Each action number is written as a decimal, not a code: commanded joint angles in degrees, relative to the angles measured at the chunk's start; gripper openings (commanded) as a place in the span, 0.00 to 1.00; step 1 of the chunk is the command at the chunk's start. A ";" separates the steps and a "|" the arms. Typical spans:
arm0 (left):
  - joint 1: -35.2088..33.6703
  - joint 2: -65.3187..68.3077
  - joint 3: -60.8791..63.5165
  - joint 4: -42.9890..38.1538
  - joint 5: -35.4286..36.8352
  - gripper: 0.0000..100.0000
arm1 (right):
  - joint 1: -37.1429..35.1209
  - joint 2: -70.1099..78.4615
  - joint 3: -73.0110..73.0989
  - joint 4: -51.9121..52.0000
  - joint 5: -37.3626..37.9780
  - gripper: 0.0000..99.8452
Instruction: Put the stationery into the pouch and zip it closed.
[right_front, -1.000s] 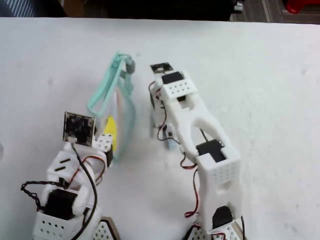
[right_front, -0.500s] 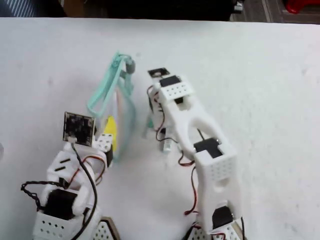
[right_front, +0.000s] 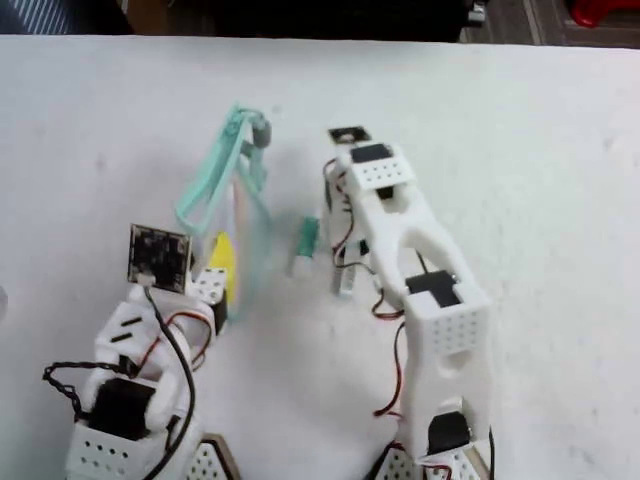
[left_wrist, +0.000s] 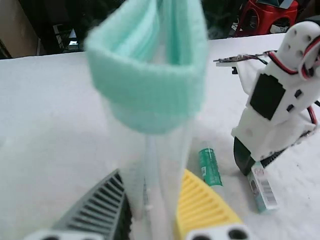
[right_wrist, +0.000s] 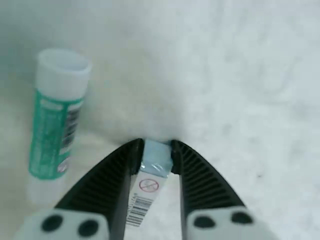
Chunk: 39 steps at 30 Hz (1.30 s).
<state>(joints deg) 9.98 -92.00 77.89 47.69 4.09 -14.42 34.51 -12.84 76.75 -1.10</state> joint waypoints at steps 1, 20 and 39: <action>4.70 -0.84 -0.44 -2.73 -1.05 0.02 | 4.88 -0.40 -2.64 -3.21 0.62 0.02; 10.07 -0.84 -3.78 -0.18 -2.99 0.02 | 5.41 -0.40 -2.73 -4.00 0.62 0.02; 9.98 -0.84 -2.46 1.32 -3.34 0.02 | 5.49 -0.31 -2.55 -4.00 0.62 0.02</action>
<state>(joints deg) 19.38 -92.09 77.63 49.10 1.01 -10.29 34.51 -13.36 73.76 -1.10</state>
